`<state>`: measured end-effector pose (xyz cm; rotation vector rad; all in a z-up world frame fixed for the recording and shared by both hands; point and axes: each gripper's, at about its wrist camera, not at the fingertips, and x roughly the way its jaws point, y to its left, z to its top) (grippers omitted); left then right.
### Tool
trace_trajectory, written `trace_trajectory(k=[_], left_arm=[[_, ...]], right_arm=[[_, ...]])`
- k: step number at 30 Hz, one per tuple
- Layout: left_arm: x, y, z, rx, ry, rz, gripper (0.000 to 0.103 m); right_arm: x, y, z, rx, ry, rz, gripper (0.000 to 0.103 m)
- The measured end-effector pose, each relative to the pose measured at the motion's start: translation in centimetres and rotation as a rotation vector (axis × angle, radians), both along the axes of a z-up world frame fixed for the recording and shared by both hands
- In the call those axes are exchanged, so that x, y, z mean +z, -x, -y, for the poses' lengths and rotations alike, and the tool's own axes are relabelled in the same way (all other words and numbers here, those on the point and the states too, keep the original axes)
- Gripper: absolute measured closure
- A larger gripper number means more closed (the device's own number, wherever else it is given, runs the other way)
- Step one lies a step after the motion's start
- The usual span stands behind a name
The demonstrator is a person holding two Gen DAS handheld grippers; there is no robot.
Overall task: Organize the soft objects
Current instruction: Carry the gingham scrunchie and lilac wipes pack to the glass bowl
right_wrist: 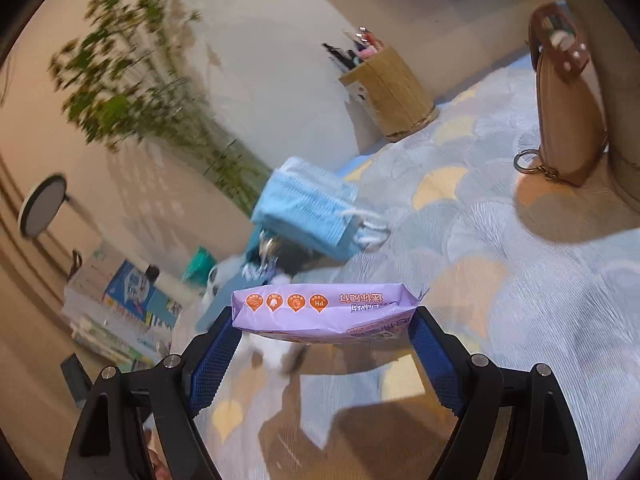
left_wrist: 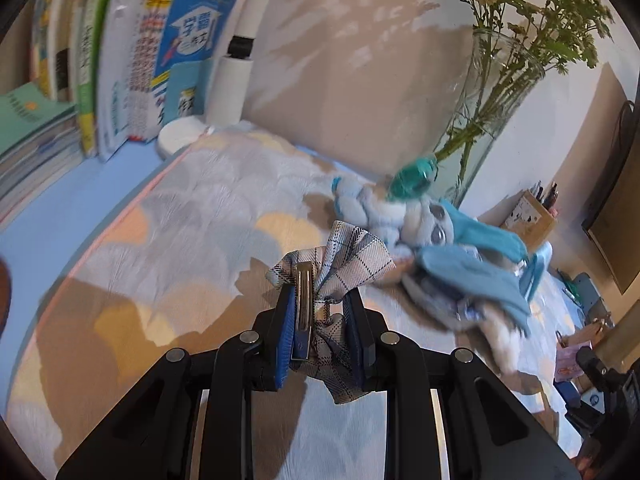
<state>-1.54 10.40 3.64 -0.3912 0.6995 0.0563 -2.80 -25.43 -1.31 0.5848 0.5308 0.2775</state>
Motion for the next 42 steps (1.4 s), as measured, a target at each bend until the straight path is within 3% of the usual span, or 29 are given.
trace_trajectory(k=[3, 7, 12, 17, 23, 30, 38, 42], left_arm=[[0.0, 1.7, 1.5, -0.008, -0.001, -0.031, 0.082], [0.9, 3.8, 6.1, -0.097, 0.002, -0.022, 0.082], [2.5, 4.8, 13.9, -0.24, 0.028, -0.043, 0.082], [4.2, 6.1, 21.8, -0.392, 0.013, -0.042, 0.082], [5.2, 7.9, 30.2, -0.552, -0.009, -0.039, 0.082], [5.9, 9.4, 37.7, -0.718, -0.035, -0.032, 0.082], [7.0, 9.0, 44.7, -0.841, -0.079, -0.014, 0.082], [7.1, 8.1, 48.3, -0.899, -0.104, -0.016, 0.082]], right_arm=[[0.5, 2.0, -1.0, 0.028, 0.081, 0.011, 0.019], [1.5, 5.4, -0.8, 0.075, 0.137, 0.034, 0.019], [3.6, 8.8, 2.8, 0.115, 0.05, 0.064, 0.019], [6.3, 11.6, 7.5, 0.051, 0.071, 0.103, 0.019], [7.3, 13.6, 13.6, -0.054, 0.08, 0.1, 0.019], [7.5, 14.2, 20.6, -0.145, 0.034, 0.087, 0.019], [8.0, 11.9, 27.9, -0.233, -0.056, 0.051, 0.019], [8.9, 10.3, 30.7, -0.292, -0.044, 0.046, 0.019]])
